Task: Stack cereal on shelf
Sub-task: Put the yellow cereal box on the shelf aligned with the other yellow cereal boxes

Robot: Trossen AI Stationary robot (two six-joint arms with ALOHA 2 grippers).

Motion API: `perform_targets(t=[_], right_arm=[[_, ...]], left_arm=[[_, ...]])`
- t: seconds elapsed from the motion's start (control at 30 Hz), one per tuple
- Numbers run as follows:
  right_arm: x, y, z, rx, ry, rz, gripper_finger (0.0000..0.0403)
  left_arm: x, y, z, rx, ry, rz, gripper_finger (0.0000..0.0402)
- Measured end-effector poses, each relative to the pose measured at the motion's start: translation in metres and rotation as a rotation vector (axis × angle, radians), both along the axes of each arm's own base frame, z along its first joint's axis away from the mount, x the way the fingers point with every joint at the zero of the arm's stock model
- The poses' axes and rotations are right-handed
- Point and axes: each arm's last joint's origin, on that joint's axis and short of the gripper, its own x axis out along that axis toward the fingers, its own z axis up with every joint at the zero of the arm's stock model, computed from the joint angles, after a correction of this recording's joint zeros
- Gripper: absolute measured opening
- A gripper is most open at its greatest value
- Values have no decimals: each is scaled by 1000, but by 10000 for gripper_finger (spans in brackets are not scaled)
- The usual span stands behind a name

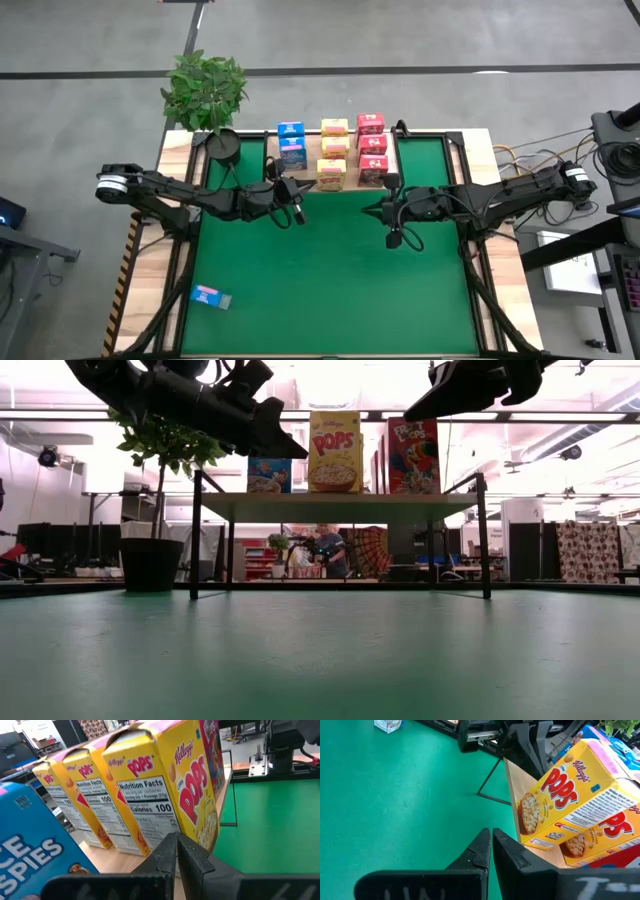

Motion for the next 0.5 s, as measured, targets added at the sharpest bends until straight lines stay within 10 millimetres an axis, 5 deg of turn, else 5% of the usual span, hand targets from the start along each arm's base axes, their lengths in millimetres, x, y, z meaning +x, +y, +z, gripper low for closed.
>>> perform_targets(t=[0.5], right_arm=[[0, 0, 0, 16, -2, -7, 9]], left_arm=[[4, 5, -3, 14, -18, 13, 0]])
